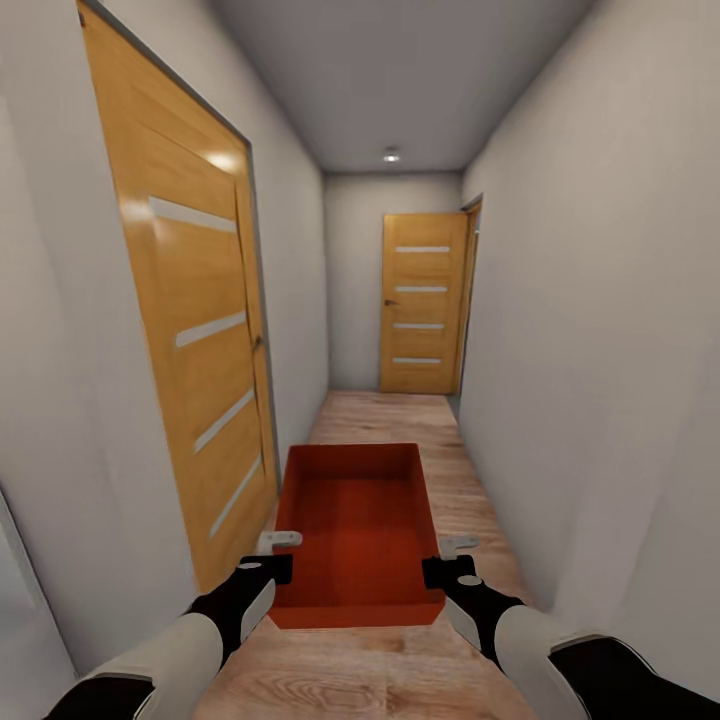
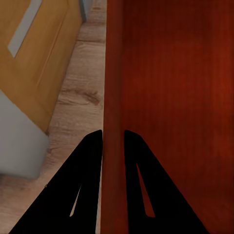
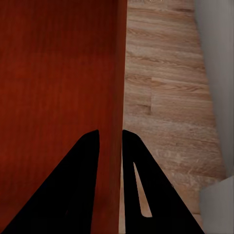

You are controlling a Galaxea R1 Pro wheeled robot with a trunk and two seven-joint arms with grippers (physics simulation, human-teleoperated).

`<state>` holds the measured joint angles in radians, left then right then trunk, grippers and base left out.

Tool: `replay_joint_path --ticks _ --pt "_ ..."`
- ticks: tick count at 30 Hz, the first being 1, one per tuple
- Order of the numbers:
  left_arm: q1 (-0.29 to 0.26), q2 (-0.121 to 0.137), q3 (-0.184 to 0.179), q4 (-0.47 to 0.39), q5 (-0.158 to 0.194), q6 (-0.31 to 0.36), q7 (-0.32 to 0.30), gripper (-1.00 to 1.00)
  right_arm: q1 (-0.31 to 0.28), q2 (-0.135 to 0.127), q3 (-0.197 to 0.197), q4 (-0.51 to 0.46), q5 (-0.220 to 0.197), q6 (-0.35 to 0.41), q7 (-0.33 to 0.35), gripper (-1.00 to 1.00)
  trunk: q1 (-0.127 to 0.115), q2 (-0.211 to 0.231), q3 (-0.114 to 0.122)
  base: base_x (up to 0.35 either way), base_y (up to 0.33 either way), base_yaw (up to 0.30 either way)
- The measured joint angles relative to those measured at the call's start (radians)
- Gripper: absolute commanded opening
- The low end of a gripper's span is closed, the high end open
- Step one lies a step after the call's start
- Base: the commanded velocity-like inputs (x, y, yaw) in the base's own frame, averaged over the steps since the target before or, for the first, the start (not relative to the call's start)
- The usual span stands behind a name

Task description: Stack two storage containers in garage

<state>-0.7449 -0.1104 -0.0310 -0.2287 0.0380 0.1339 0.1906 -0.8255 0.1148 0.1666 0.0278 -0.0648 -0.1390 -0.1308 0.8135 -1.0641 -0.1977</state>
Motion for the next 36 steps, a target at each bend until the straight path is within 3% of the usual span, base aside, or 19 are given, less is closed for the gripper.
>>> replay_joint_path --ticks 36 --pt "0.000 -0.001 0.001 0.001 -0.001 0.000 0.000 -1.00 0.000 -0.001 -0.001 0.000 0.001 0.001 0.000 -1.00 0.000 0.000 0.000 0.333 0.000 0.000"
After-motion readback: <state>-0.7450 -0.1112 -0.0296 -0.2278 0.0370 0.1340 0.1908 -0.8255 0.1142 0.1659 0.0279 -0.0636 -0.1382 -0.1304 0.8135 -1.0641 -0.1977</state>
